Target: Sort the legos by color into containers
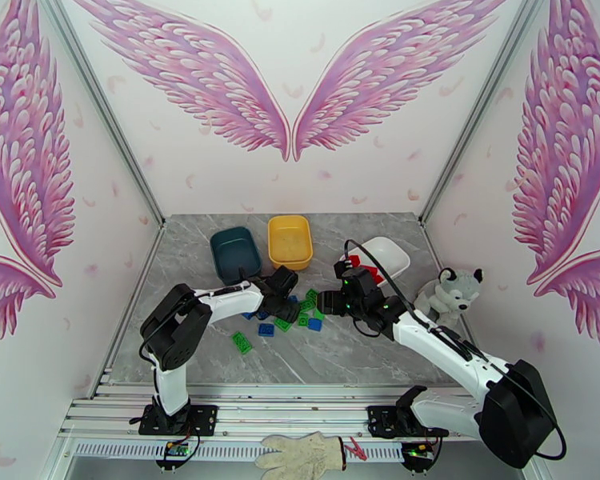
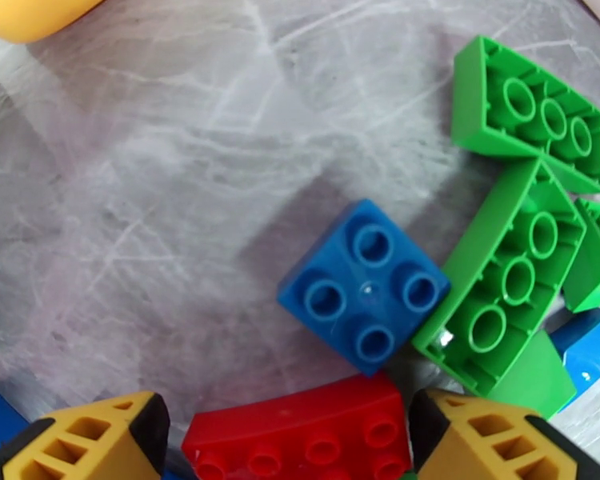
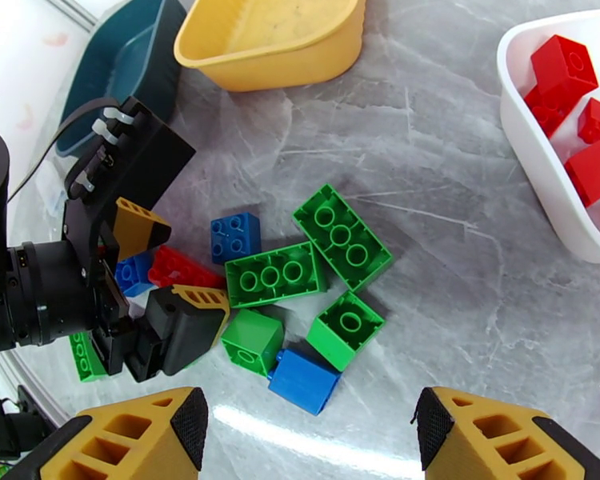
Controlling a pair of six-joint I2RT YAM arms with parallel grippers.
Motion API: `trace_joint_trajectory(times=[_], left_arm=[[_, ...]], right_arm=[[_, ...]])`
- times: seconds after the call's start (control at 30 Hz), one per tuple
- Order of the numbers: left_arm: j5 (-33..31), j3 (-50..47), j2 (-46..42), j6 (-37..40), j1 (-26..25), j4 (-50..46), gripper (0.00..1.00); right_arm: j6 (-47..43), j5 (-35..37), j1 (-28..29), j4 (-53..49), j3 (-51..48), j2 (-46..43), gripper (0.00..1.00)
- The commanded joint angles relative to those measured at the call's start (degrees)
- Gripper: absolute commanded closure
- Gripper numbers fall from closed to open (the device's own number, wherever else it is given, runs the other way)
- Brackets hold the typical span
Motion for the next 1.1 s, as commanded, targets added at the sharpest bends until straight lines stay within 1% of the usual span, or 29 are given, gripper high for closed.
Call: trace_joint_trajectory(times=[0.0,0.13,0.57,0.73,0.83,0.9,1.0,1.03,1.07], left_arm=[[-1.31,1.75,0.58,0.56,-0.16,-1.68,0.16],[-0.71,1.73,0.65,0.48,-0.14,-1.65,0.16],[1.17,1.94,1.25,0.07,-0.14,-1.34,0.30],[1.16,0.22,-2.10,-0.71,0.51,0.07,0.35],[4.29,-2.11,-6.48,-1.71,1.55,3.02,0.36],[7.29,-3.04,-9.10,-3.13,2.23,5.52,0.36],[10.29,-2.37,-10.57,-5.47,2.33,8.36,0.36],[11.34,-1.63,-10.37,-6.15,2.31,8.82,0.36],[12.11,-0.42,-9.94,-6.88,2.25,9.01,0.36]], right_arm=[[-0.42,0.06,0.13,0.13,-0.07,-1.16,0.25],[-0.53,0.25,0.07,0.11,-0.14,-1.16,0.25],[0.00,2.36,0.09,-0.56,-0.01,-1.65,0.24],[0.87,6.76,-0.01,-2.56,0.17,-3.34,0.23],[1.66,9.66,-0.11,-3.34,0.01,-4.60,0.18],[2.45,11.59,-0.13,-3.91,0.03,-4.72,0.17],[3.96,15.06,-0.47,-6.90,1.65,-3.52,0.16],[4.58,16.28,-0.58,-7.93,2.26,-2.95,0.14],[5.30,17.79,-0.71,-9.00,2.85,-2.31,0.09]])
